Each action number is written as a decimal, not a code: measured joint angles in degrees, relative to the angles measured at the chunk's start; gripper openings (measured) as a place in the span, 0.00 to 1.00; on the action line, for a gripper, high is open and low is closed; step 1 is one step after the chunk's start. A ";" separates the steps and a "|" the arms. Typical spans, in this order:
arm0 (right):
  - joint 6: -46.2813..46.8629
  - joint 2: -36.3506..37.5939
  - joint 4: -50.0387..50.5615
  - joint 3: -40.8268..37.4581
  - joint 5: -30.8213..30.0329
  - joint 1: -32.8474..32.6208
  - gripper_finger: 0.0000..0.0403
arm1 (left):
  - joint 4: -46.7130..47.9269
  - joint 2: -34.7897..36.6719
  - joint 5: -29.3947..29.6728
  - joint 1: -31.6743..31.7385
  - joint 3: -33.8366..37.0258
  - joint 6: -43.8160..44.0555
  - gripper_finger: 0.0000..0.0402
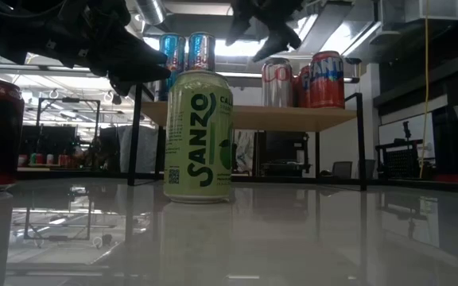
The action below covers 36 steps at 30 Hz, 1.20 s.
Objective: Sort soda cans
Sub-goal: Put the red-silver soda can on the shelf aligned with the red-silver soda can
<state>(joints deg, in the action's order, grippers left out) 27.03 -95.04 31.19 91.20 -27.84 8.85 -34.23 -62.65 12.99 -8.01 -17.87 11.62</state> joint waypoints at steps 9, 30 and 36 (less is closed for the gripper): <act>2.00 0.07 3.40 0.00 -1.30 0.28 0.95 | 0.04 0.00 -0.01 0.00 -0.01 0.00 0.43; 2.64 0.35 7.64 0.08 -5.67 0.21 0.95 | 0.04 0.00 -0.02 0.00 0.00 0.00 0.43; 1.00 2.44 6.45 -0.09 -5.02 0.13 0.95 | -0.01 0.00 -0.02 0.00 0.00 0.00 0.43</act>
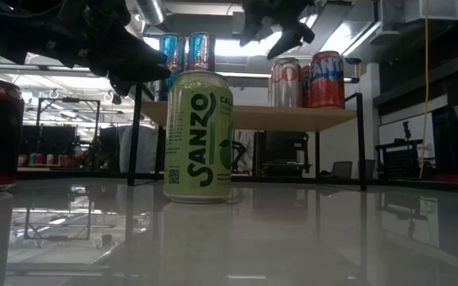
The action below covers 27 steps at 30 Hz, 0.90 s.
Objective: Sort soda cans
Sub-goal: Put the red-silver soda can on the shelf aligned with the red-silver soda can, then put the red-white soda can on the shelf aligned with the red-silver soda cans
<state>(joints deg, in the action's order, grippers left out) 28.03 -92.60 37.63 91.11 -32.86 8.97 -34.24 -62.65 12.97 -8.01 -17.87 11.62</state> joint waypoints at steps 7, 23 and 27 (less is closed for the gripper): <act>-1.13 2.46 -0.49 0.02 8.71 0.00 0.95 | -2.41 -0.01 -0.33 0.00 0.00 0.00 0.43; -14.48 2.71 -4.57 0.04 24.49 -10.52 0.95 | 16.94 5.61 -5.23 0.00 -12.45 2.85 0.42; -15.46 2.71 -4.41 0.04 24.46 -13.91 0.95 | 27.06 5.69 -5.22 0.00 -18.08 1.04 0.41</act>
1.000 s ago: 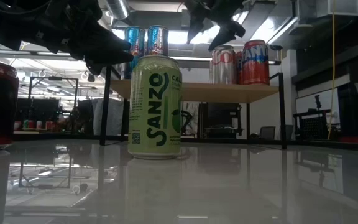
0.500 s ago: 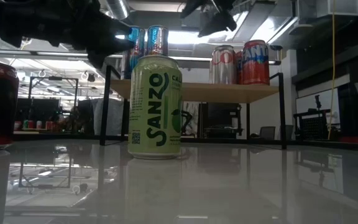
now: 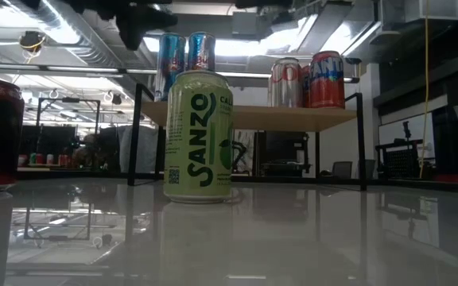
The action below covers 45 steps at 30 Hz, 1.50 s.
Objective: Sort soda cans
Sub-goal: Put the red-white soda can on the shelf aligned with the red-silver soda cans
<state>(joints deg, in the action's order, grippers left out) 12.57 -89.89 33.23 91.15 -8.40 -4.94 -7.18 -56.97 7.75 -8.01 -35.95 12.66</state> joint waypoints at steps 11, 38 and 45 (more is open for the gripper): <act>-3.93 0.06 7.20 -0.69 -3.29 -7.39 0.95 | 2.88 0.04 3.09 0.13 -7.11 -1.94 0.42; -1.85 0.07 9.30 -11.02 -8.50 -11.58 0.95 | 13.16 8.11 3.13 0.56 -10.07 0.49 0.90; -1.89 0.07 7.08 -11.02 -8.49 -11.58 0.95 | 37.80 12.06 -6.92 0.24 -16.46 13.18 0.90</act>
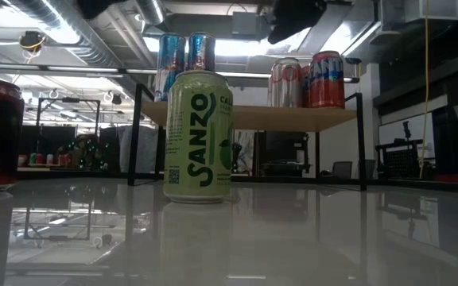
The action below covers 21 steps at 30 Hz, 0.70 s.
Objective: Sort soda cans
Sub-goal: Put the red-white soda can on the shelf aligned with the red-silver soda cans
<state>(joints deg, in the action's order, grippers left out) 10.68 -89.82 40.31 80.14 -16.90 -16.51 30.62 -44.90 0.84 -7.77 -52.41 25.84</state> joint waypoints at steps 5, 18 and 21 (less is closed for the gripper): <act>0.00 0.00 -0.32 0.00 -0.01 0.00 0.95 | 21.79 -0.98 -2.07 -1.75 -7.20 15.62 0.90; 0.04 -0.02 -0.34 0.00 0.01 0.00 0.95 | 45.03 -8.49 0.87 -9.80 -9.06 45.41 0.90; 0.04 -0.02 -0.34 0.00 0.00 0.02 0.95 | 45.27 -11.56 1.42 -10.82 -9.06 48.49 0.90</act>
<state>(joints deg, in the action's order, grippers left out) 10.72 -89.84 39.97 80.14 -16.90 -16.49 75.88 -56.46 2.26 -18.59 -61.47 74.33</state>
